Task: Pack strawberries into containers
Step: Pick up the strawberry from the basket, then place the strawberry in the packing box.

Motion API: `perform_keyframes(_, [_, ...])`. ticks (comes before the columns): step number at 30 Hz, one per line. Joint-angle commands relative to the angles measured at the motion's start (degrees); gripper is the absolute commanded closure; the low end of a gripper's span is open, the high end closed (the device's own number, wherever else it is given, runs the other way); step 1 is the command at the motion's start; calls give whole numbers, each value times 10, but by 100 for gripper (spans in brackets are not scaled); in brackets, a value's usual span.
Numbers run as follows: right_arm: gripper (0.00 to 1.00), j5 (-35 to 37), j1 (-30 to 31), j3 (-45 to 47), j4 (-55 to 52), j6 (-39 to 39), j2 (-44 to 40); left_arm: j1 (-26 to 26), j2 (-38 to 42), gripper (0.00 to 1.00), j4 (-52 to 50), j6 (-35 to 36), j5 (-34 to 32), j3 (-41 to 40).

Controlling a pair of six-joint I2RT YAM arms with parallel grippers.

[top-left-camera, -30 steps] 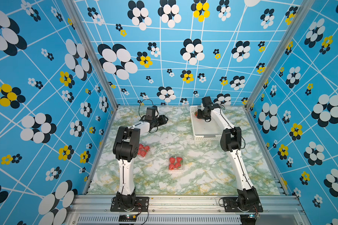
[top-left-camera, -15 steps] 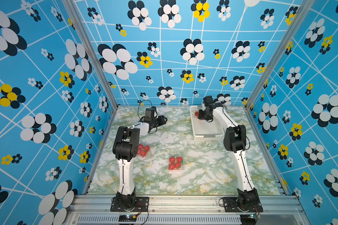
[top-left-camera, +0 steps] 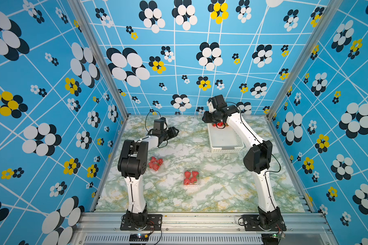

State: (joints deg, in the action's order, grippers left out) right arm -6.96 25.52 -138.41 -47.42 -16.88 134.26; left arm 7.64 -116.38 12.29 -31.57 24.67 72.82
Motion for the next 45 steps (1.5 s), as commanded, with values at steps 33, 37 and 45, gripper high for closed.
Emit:
perform_keyframes(33, [79, -74, 44, -132, 18, 2, 192, -18, 21, 45, 28, -6, 31, -30])
perform_keyframes(37, [78, -79, 52, -132, 17, 6, 197, -18, 17, 44, 31, -8, 32, -30])
perform_keyframes(45, [70, -85, 65, -133, 14, 5, 210, -17, 14, 45, 38, -11, 35, -34])
